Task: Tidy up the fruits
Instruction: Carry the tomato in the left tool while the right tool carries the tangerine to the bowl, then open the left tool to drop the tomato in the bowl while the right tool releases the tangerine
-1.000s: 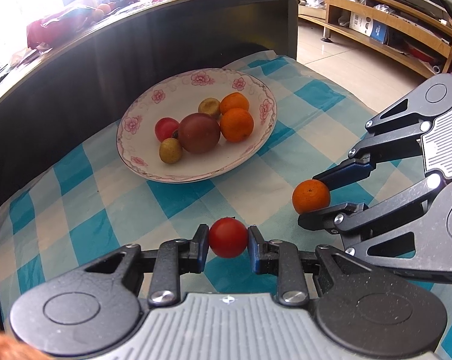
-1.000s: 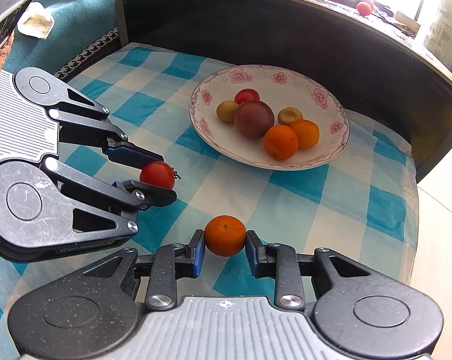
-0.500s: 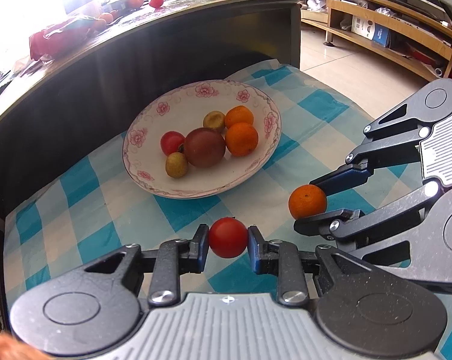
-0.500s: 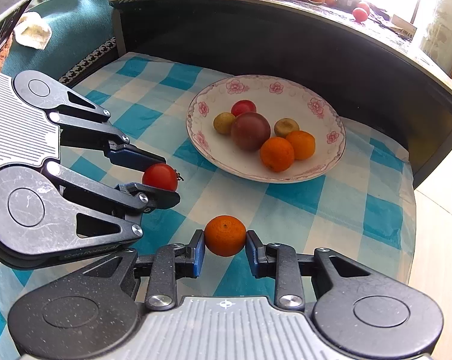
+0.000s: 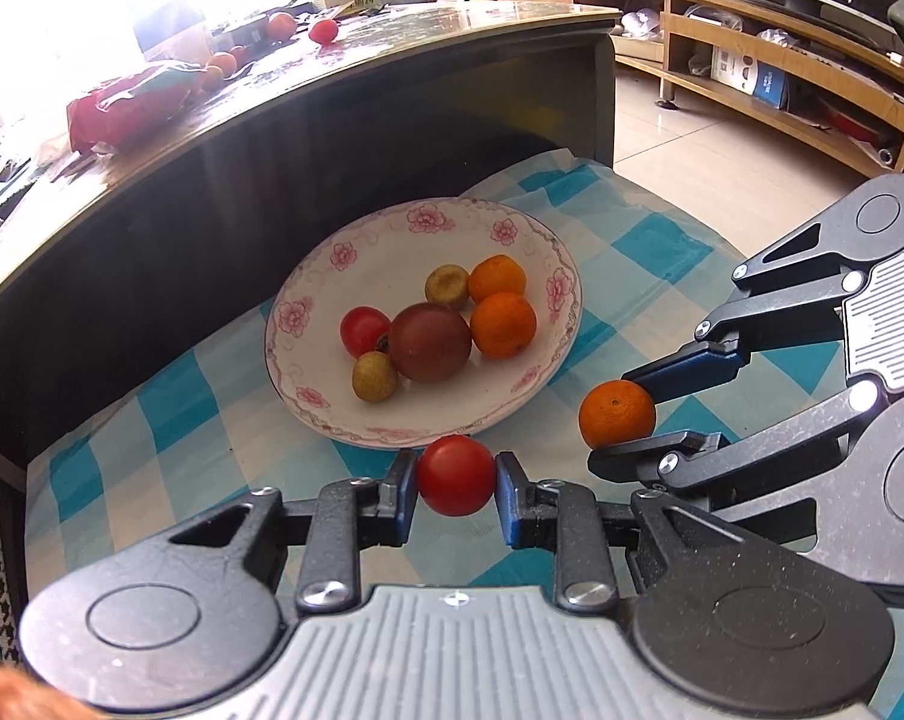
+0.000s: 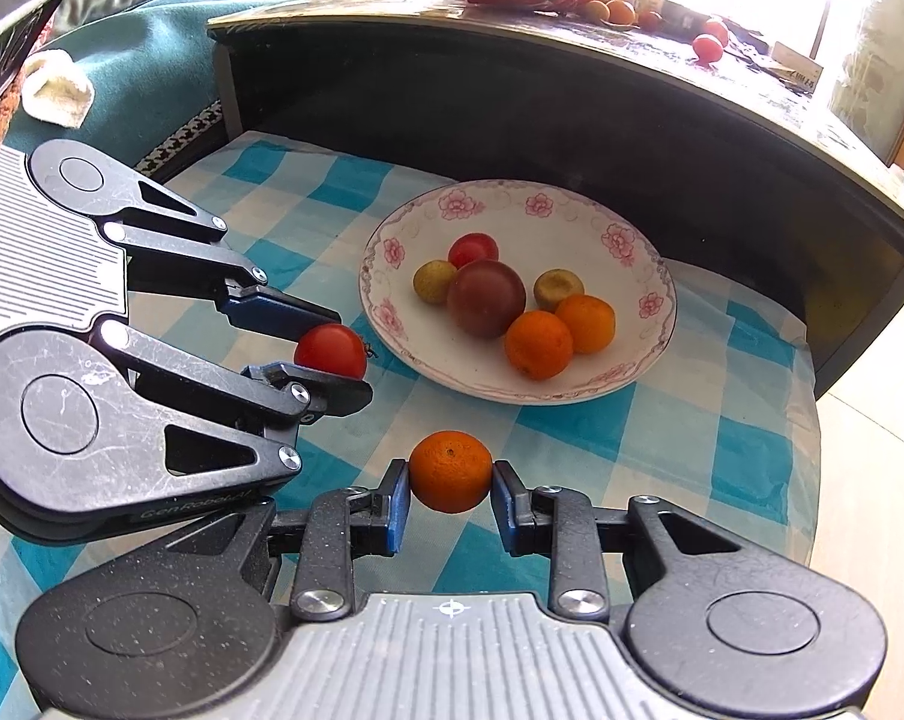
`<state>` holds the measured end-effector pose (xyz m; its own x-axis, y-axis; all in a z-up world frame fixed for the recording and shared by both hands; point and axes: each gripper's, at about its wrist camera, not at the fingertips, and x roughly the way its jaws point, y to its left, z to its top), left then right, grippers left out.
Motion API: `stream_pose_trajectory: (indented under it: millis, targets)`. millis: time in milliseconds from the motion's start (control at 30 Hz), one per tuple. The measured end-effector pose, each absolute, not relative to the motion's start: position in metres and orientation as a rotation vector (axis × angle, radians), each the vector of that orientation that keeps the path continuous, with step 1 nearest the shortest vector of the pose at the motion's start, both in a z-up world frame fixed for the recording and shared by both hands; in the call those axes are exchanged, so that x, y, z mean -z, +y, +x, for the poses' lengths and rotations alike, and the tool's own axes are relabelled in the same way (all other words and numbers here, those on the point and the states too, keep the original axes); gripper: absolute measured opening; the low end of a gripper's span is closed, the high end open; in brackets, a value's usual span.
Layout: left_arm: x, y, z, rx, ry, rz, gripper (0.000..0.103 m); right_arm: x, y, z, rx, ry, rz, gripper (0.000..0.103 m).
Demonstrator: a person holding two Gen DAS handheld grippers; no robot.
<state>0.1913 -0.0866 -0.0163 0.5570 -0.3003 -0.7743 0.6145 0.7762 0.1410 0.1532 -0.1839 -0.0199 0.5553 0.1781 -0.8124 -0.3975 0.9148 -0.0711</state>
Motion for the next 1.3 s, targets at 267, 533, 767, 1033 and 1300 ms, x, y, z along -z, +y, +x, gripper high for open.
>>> stream_pose_trajectory:
  millis: [267,533,767,1033,1300]
  targets:
    - [0.005,-0.088,0.207,0.54,0.779,0.414,0.036,0.012,-0.187,0.163,-0.335,0.892,-0.257,0.023]
    - [0.003,-0.092,0.242,0.502,0.752,0.389,0.036,0.005,-0.192,0.19,-0.31,0.843,-0.233,0.024]
    - [0.009,-0.102,0.272,0.491,0.745,0.383,0.036,0.007,-0.199,0.221,-0.282,0.821,-0.216,0.024]
    - [0.019,-0.105,0.289,0.473,0.753,0.365,0.036,0.018,-0.207,0.238,-0.251,0.798,-0.201,0.024]
    - [0.028,-0.103,0.297,0.46,0.759,0.359,0.036,0.023,-0.207,0.245,-0.236,0.772,-0.201,0.025]
